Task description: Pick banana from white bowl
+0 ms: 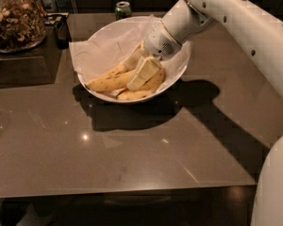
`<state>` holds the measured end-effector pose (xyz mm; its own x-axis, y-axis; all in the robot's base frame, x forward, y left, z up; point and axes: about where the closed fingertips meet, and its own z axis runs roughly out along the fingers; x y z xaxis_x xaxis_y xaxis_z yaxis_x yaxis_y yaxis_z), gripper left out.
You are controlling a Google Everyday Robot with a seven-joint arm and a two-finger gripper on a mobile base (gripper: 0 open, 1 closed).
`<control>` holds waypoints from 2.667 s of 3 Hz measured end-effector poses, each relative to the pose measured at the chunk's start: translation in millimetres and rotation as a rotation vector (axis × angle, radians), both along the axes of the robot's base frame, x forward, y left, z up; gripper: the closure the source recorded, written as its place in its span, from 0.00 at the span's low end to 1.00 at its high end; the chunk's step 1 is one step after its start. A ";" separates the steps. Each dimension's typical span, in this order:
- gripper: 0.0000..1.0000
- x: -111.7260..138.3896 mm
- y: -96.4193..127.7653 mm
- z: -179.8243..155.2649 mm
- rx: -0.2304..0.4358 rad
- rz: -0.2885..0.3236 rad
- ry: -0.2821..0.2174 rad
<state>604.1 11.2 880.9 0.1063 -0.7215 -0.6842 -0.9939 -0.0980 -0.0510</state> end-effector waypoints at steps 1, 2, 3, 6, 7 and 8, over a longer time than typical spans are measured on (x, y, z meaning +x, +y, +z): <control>0.77 0.0 -0.8 -1.8 0.000 -0.001 0.004; 0.99 -0.2 -1.2 -2.5 0.001 -0.002 0.005; 1.00 -4.1 -3.8 -1.4 0.004 -0.004 -0.002; 1.00 -71.8 -25.6 91.7 0.109 0.078 -0.191; 1.00 -103.9 -36.7 115.0 0.141 0.079 -0.244; 1.00 -139.0 -48.5 131.2 0.209 0.069 -0.315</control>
Offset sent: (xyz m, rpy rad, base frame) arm -0.0021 -0.0098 -0.0056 0.0022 0.0093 -0.0111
